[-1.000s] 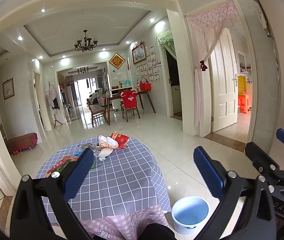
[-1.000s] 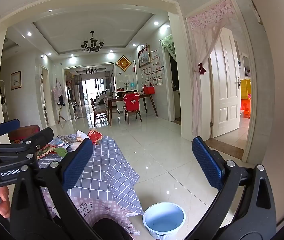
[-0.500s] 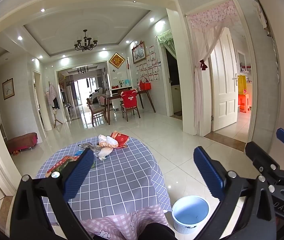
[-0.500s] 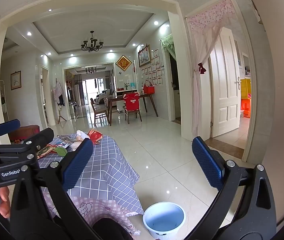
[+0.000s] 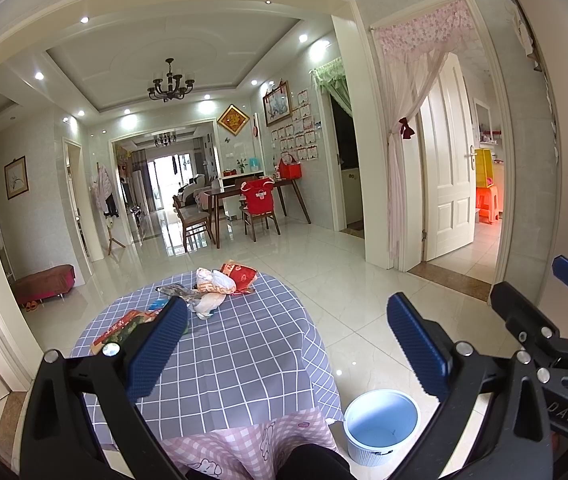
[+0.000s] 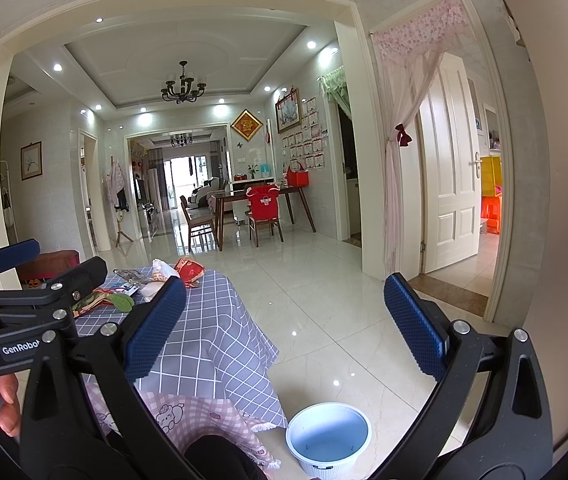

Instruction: Collect trash

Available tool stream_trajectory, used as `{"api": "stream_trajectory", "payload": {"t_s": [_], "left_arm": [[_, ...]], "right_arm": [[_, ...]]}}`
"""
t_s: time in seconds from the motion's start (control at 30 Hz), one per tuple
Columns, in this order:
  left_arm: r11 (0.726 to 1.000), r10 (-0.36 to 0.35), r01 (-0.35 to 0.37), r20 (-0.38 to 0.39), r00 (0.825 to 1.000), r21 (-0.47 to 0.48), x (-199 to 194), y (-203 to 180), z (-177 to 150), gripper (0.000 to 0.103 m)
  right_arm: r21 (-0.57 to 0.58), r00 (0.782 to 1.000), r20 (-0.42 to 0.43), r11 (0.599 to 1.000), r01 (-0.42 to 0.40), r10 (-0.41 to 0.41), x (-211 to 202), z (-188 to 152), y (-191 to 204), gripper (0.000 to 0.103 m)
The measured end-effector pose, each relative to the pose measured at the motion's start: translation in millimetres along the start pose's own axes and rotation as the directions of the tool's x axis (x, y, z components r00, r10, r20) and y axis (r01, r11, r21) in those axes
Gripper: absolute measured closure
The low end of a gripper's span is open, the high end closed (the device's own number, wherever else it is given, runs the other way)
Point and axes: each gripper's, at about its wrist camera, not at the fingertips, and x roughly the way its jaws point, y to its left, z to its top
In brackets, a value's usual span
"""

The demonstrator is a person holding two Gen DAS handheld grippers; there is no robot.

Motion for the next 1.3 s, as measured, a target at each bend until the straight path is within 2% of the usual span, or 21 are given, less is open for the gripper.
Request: {"api": "stream_trajectory", "payload": {"t_s": [1.27, 1.3], "left_arm": [[1.000, 0.000, 0.000, -0.006, 1.000, 0.003, 2.4, -1.7, -4.5, 0.005], [1.000, -0.002, 0.002, -0.008, 1.000, 0.005, 6.8, -2.6, -13.2, 0.005]], "right_arm": [[0.002, 1.000, -0.005, 1.000, -0.002, 0.002, 1.4, -6.2, -2.7, 0.006], [0.002, 1.000, -0.007, 1.000, -0.001, 0.001, 1.7, -7.9, -3.9, 0.006]]}}
